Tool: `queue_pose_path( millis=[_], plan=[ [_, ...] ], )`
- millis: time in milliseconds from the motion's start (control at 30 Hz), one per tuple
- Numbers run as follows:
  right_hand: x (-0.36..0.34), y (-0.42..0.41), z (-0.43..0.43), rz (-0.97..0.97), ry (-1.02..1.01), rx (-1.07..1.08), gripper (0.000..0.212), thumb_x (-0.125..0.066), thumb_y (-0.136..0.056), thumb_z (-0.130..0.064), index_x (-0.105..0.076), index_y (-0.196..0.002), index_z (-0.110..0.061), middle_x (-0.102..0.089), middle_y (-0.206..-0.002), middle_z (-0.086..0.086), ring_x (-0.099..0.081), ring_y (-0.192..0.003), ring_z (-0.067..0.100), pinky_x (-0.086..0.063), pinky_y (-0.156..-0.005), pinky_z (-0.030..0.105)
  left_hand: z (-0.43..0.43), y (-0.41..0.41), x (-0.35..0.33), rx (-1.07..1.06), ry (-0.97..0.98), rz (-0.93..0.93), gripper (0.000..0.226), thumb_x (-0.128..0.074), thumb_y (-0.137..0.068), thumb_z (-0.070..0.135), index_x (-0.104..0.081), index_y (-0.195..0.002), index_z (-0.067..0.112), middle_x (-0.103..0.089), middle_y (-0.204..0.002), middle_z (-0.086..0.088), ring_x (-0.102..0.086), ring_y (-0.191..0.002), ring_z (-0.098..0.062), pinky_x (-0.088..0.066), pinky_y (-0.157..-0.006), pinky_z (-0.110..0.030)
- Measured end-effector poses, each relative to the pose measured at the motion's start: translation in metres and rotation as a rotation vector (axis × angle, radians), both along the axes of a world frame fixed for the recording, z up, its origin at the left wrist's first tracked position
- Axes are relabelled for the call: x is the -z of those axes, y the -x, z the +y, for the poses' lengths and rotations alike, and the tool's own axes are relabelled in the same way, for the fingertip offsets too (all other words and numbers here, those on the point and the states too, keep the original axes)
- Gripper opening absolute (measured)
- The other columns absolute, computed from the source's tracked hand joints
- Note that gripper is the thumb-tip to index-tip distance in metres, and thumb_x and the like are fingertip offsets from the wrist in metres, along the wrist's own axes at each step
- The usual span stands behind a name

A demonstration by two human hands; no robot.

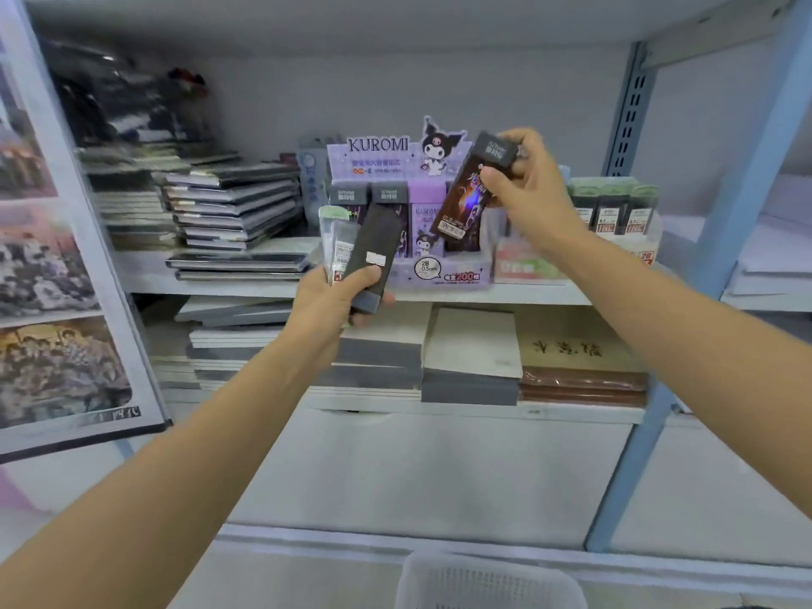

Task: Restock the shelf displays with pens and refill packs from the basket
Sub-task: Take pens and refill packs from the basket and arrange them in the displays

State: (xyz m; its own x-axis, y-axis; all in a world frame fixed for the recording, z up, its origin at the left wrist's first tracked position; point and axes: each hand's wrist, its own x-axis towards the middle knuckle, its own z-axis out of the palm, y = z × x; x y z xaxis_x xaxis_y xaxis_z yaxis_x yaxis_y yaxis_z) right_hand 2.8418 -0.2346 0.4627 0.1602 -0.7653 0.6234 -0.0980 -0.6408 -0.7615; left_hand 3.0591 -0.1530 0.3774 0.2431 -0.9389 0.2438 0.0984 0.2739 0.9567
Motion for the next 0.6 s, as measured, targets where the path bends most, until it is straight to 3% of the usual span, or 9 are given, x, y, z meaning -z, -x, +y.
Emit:
queue_pose_path(
  millis=[67,200,367,467,600],
  plan=[
    [-0.008,0.003,-0.010,0.074,0.055,0.078,0.026,-0.053,-0.096,-0.002,-0.044,-0.113,-0.020,-0.062,-0.114,0.008,-0.067,-0.087,0.012,-0.057,-0.072,0.024,-0.004,-0.004,-0.001,0.011,0.029,0.007,0.021,-0.069,-0.088,0.016,-0.063,-0.107,0.008,-0.074,-0.079,-0.011,-0.070,-0.068,-0.018,-0.033,-0.041,-0.018],
    [-0.008,0.008,-0.021,0.284,0.098,0.171,0.034,-0.055,-0.095,-0.004,-0.045,-0.125,-0.016,-0.059,-0.112,0.002,-0.069,-0.094,0.024,-0.057,-0.085,0.045,-0.012,-0.003,0.001,0.013,0.051,0.017,0.026,-0.073,-0.085,0.015,-0.062,-0.107,0.007,-0.075,-0.082,-0.006,-0.074,-0.079,-0.023,-0.033,-0.038,-0.018],
    [0.001,0.002,-0.023,0.433,0.209,0.240,0.029,-0.059,-0.093,-0.009,-0.051,-0.119,-0.018,-0.060,-0.102,-0.004,-0.066,-0.090,0.018,-0.056,-0.086,0.043,-0.018,0.002,0.001,-0.009,0.044,0.028,0.044,-0.075,-0.082,0.014,-0.057,-0.118,-0.004,-0.075,-0.080,-0.007,-0.074,-0.077,-0.024,-0.032,-0.037,-0.018],
    [-0.002,0.002,-0.025,0.584,0.250,0.239,0.027,-0.061,-0.093,-0.010,-0.051,-0.117,-0.015,-0.064,-0.106,0.004,-0.066,-0.089,0.023,-0.055,-0.085,0.046,-0.020,0.003,0.002,-0.014,0.037,0.025,0.043,-0.075,-0.082,0.015,-0.058,-0.118,-0.002,-0.075,-0.080,-0.005,-0.074,-0.074,-0.021,-0.033,-0.037,-0.018],
    [-0.013,0.005,-0.028,0.745,0.242,0.213,0.026,-0.063,-0.092,-0.012,-0.049,-0.114,-0.017,-0.062,-0.099,0.001,-0.065,-0.088,0.024,-0.054,-0.084,0.045,-0.020,0.004,0.000,-0.007,0.025,0.022,0.041,-0.076,-0.082,0.016,-0.058,-0.117,0.002,-0.076,-0.081,-0.004,-0.074,-0.074,-0.019,-0.034,-0.038,-0.018]
  ],
)
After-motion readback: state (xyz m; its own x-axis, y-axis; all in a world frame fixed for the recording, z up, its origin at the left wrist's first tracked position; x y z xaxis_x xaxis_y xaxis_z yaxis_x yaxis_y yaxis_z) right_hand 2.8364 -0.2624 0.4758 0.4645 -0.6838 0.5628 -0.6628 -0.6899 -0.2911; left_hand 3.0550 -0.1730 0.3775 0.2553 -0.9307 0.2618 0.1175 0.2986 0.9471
